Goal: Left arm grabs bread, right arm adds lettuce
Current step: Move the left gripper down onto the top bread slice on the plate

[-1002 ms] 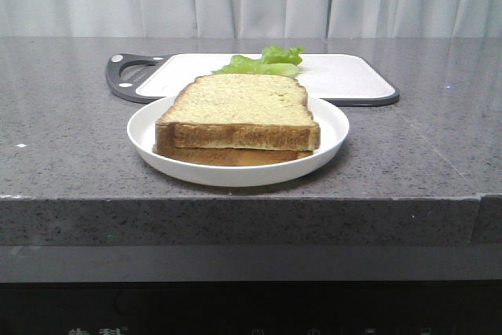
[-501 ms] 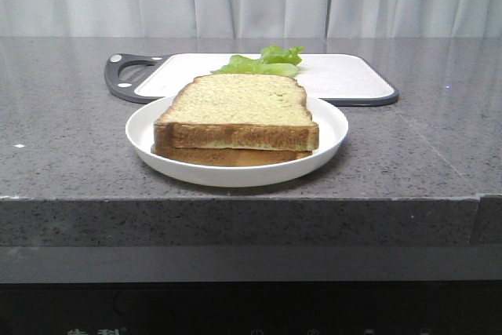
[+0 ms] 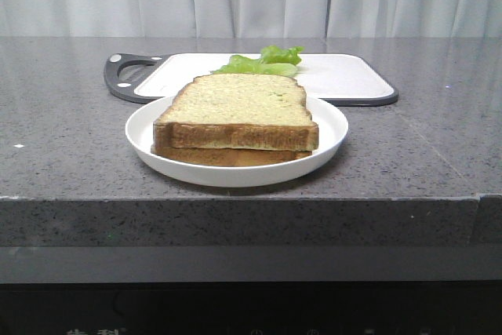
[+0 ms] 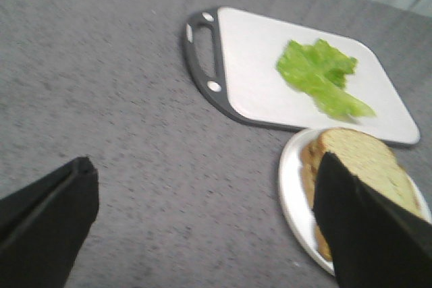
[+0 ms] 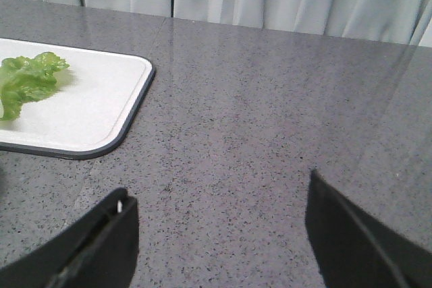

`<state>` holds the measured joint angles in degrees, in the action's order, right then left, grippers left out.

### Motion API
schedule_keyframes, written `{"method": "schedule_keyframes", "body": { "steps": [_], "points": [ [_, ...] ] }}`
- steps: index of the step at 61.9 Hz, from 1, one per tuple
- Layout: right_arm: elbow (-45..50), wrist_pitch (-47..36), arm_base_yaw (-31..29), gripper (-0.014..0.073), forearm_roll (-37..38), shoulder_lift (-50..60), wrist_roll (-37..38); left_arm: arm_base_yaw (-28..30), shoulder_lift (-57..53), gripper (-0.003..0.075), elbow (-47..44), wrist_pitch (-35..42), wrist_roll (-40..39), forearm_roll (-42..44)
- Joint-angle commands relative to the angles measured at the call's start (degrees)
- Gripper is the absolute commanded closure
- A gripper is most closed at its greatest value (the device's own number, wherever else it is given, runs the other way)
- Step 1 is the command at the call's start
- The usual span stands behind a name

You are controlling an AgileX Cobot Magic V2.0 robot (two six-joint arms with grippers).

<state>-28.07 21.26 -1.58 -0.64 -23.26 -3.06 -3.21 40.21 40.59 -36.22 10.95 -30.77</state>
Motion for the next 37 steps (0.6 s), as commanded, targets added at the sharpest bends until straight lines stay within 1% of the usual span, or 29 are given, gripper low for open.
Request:
{"method": "schedule_keyframes", "body": {
  "steps": [1,7,10,13,20,29,37],
  "points": [
    [-2.14,-4.37,0.04,0.0055,0.64,-0.87,0.03,0.16,6.07,0.0083,7.44,-4.9,4.41,-11.16],
    [-2.14,-4.37,0.04,0.0055,0.64,-0.87,0.03,0.16,14.07,0.0083,13.0,-13.51,11.2,-22.55],
    [-2.14,-4.37,0.04,0.0055,0.64,-0.87,0.03,0.16,17.64,0.0083,15.55,-17.06,12.77,-27.2],
    [-2.14,-4.37,0.04,0.0055,0.64,-0.87,0.03,0.16,21.74,0.0083,18.0,-19.94,13.58,-29.39],
    [-2.14,-4.37,0.04,0.0055,0.64,-0.87,0.03,-1.14,28.12,0.0106,22.91,-23.38,13.81,-29.57],
    [-2.14,-4.37,0.04,0.0055,0.64,-0.87,0.03,-6.28,36.8,0.0174,28.4,-26.04,13.92,-28.86],
    [-2.14,-4.37,0.04,0.0055,0.64,-0.87,0.03,-9.94,43.2,0.0177,31.09,-26.27,13.92,-28.59]
  ]
}}
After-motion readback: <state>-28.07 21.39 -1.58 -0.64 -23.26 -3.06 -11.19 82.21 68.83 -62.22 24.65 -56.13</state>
